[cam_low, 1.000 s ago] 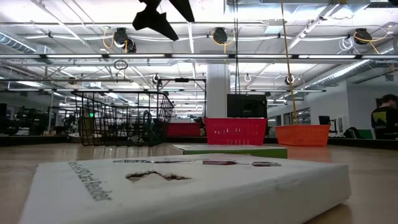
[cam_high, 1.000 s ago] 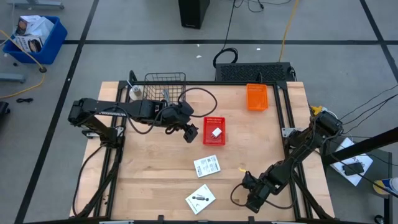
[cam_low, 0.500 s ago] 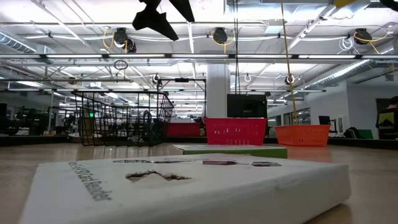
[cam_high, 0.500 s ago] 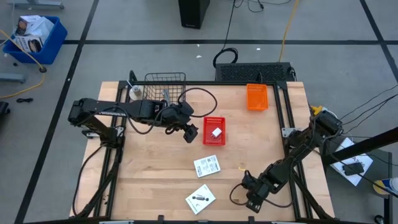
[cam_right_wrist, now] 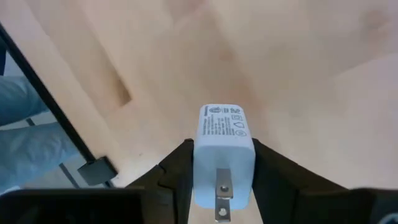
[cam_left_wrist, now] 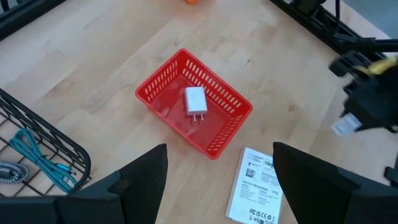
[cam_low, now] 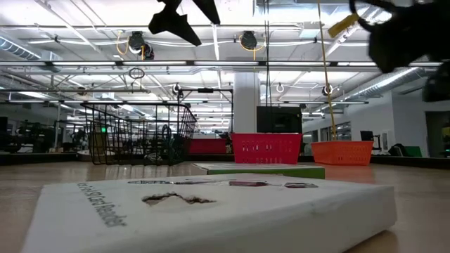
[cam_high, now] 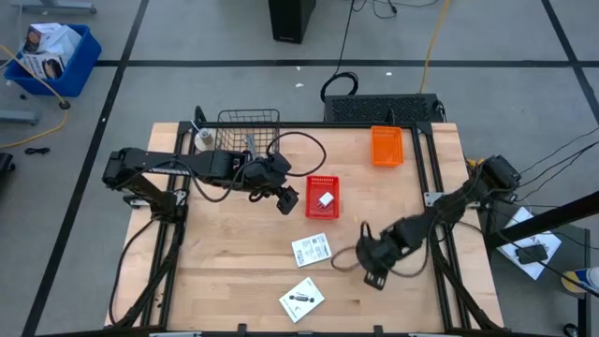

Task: Pick and place items into bin
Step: Put the white charger adapter into the red bin

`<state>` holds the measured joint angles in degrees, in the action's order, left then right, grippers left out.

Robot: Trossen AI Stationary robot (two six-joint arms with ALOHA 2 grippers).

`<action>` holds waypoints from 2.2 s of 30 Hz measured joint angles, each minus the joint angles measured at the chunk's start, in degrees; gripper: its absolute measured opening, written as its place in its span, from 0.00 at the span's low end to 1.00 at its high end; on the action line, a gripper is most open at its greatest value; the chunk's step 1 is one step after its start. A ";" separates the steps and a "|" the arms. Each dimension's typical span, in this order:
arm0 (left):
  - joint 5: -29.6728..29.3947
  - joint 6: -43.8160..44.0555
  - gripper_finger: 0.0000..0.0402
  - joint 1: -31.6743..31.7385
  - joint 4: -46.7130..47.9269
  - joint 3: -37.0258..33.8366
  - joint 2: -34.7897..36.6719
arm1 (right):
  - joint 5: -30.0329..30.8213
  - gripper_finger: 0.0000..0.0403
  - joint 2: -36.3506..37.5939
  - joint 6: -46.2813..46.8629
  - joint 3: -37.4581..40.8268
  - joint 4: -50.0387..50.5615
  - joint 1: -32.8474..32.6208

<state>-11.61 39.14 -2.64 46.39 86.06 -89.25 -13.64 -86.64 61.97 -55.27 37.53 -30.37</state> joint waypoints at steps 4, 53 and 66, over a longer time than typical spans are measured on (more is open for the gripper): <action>0.66 0.46 0.73 -0.10 0.00 0.00 0.00 | 0.01 0.30 3.26 -5.99 -0.02 3.14 6.02; -0.47 -1.49 0.73 0.16 0.52 0.00 0.02 | 6.60 0.29 8.07 -32.48 -5.13 -10.48 35.51; -0.15 0.04 0.73 -0.01 0.36 0.00 0.02 | 4.58 0.31 -4.87 -36.30 -5.15 -13.37 38.57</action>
<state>-11.76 39.18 -2.66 46.75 86.06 -89.23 -9.06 -91.52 25.67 -60.42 24.16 8.20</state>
